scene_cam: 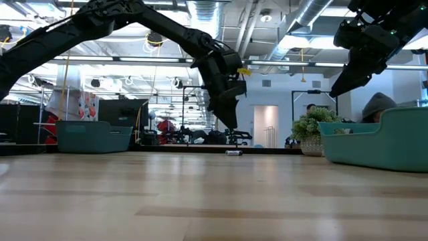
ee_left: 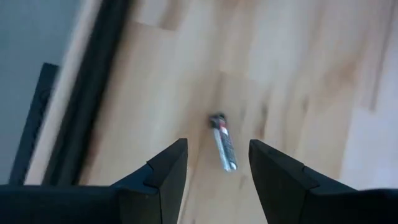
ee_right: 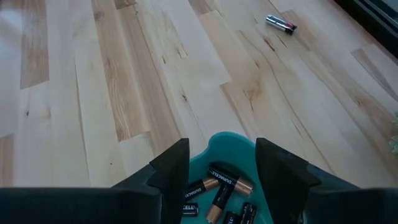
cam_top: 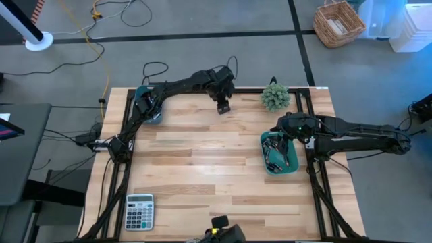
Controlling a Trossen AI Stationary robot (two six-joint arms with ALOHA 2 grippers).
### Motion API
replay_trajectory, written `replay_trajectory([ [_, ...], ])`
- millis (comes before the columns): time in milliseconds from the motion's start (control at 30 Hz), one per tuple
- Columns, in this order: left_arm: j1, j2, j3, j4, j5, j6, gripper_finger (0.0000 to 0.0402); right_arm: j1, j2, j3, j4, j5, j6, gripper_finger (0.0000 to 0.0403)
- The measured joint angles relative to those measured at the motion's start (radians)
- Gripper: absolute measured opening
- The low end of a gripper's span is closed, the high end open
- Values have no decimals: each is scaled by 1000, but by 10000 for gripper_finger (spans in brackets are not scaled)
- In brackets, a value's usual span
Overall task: Sort batteries
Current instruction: Put the black-silver battery into the blue bin
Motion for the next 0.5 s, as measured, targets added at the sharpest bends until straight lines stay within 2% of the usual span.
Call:
replay_trajectory([
  [267, -32, 0, -65, -24, -9, 196, 167, 0, 0, 0, 0, 0, 0, 196],
  [500, -33, 0, -121, 75, 5, 170, 167, 0, 0, 0, 0, 0, 0, 196],
])
